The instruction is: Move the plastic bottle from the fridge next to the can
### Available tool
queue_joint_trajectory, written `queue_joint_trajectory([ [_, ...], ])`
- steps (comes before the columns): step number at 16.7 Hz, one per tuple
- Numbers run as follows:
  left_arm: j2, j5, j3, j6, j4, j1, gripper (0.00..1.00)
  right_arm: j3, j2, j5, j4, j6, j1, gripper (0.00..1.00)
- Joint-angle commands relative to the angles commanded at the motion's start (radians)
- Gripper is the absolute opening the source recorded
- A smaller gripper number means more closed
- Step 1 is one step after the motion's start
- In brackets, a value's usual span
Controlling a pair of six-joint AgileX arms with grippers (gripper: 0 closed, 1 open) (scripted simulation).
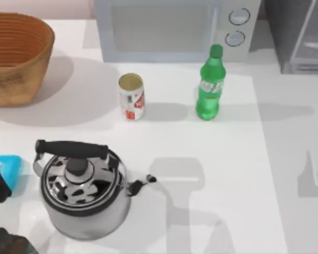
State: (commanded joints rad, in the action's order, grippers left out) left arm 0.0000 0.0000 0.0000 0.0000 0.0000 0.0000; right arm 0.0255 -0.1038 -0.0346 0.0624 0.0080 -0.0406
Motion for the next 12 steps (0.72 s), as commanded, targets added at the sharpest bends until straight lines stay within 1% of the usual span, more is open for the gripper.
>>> queue_joint_trajectory([
  [3, 0.000, 0.000, 0.000, 0.000, 0.000, 0.000, 1.00, -0.023, 0.094, 0.031, -0.056, -0.007, 0.037, 1.00],
  [10, 0.000, 0.000, 0.000, 0.000, 0.000, 0.000, 1.00, -0.021, 0.102, 0.033, -0.062, -0.007, 0.038, 1.00],
  [12, 0.000, 0.000, 0.000, 0.000, 0.000, 0.000, 1.00, 0.001, 0.128, 0.035, -0.095, -0.008, 0.036, 1.00],
])
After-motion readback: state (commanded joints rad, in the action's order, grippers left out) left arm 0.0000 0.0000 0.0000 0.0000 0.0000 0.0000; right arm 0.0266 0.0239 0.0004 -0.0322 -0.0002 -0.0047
